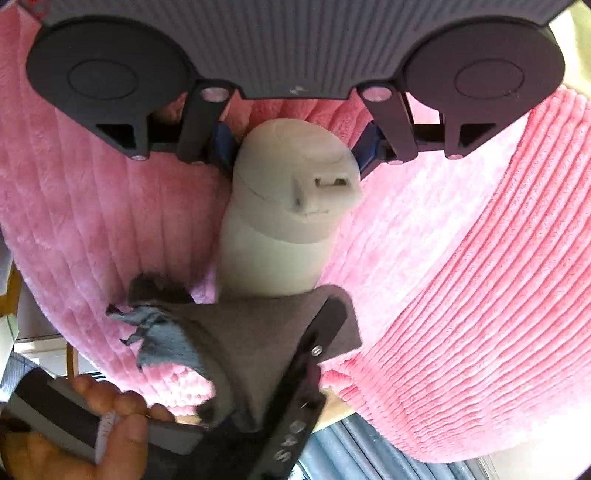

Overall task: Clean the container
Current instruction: 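Wipe the cloth along the bottle body toward the lid with the right gripper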

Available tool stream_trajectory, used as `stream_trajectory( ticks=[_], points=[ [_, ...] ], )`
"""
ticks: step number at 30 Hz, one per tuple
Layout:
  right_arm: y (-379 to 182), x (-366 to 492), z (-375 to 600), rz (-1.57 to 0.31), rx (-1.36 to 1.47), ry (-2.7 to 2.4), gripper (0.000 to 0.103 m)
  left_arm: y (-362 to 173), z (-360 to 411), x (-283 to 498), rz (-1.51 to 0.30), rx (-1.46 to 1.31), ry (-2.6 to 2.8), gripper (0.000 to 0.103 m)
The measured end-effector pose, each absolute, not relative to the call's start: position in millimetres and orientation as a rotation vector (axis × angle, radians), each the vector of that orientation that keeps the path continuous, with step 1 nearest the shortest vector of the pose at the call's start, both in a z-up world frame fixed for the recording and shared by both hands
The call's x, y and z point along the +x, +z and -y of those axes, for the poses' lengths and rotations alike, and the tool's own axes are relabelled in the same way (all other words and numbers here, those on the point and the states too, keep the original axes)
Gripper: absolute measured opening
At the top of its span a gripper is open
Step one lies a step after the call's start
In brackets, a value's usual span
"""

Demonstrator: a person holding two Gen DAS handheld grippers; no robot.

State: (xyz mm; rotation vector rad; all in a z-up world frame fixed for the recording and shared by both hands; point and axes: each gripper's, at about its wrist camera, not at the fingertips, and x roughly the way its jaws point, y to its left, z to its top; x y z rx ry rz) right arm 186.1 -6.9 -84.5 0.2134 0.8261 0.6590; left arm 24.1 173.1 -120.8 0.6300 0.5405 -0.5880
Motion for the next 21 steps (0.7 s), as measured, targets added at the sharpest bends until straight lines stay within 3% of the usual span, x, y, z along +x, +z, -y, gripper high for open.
stream_trajectory(
  ticks=[2,3,7,21],
  points=[
    [-87,184,16,-0.811,0.253,0.666,0.003,-117,-176,31,-0.561,0.605,-0.6,0.074],
    [-87,181,16,-0.798,0.252,0.665,0.003,-116,-180,35,-0.578,0.584,-0.613,0.074],
    [-87,184,22,-0.801,0.305,0.656,0.003,-107,-196,38,-0.639,0.52,-0.668,0.069],
    [-82,178,22,-0.832,0.296,0.674,0.004,-119,-173,75,-0.649,0.551,-0.702,0.065]
  ],
)
